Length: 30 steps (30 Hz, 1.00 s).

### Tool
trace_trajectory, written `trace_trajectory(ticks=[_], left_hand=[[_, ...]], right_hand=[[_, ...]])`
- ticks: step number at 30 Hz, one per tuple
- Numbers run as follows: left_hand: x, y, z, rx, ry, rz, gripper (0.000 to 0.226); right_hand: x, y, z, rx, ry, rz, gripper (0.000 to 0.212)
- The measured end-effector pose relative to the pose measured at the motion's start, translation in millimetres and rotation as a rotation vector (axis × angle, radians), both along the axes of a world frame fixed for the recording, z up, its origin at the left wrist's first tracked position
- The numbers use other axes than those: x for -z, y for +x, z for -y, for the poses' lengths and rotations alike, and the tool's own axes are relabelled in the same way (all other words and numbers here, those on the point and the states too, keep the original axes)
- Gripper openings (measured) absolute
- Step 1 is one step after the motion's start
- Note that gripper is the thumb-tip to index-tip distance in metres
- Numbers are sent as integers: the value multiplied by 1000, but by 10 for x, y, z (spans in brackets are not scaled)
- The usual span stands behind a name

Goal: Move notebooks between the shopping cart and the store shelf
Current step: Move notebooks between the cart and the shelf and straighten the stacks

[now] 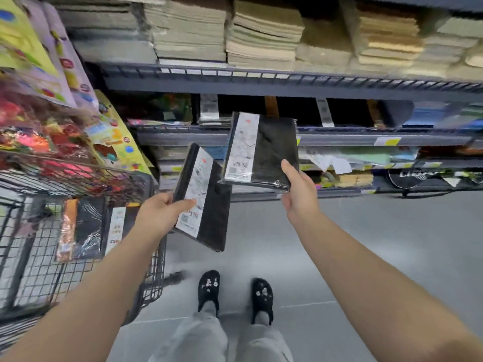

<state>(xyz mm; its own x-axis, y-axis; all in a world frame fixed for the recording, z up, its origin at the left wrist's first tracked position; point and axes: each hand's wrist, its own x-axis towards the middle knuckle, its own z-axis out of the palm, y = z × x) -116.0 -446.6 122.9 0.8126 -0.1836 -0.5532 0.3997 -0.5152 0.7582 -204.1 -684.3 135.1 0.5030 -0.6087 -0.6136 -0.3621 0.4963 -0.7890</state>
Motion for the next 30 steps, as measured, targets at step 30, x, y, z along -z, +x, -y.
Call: trace_trajectory(ticks=[30], left_hand=[[1057,183,424,-228,-251,-34,27]], right_hand=[[1181,1855,401,-128,-518,177,44]])
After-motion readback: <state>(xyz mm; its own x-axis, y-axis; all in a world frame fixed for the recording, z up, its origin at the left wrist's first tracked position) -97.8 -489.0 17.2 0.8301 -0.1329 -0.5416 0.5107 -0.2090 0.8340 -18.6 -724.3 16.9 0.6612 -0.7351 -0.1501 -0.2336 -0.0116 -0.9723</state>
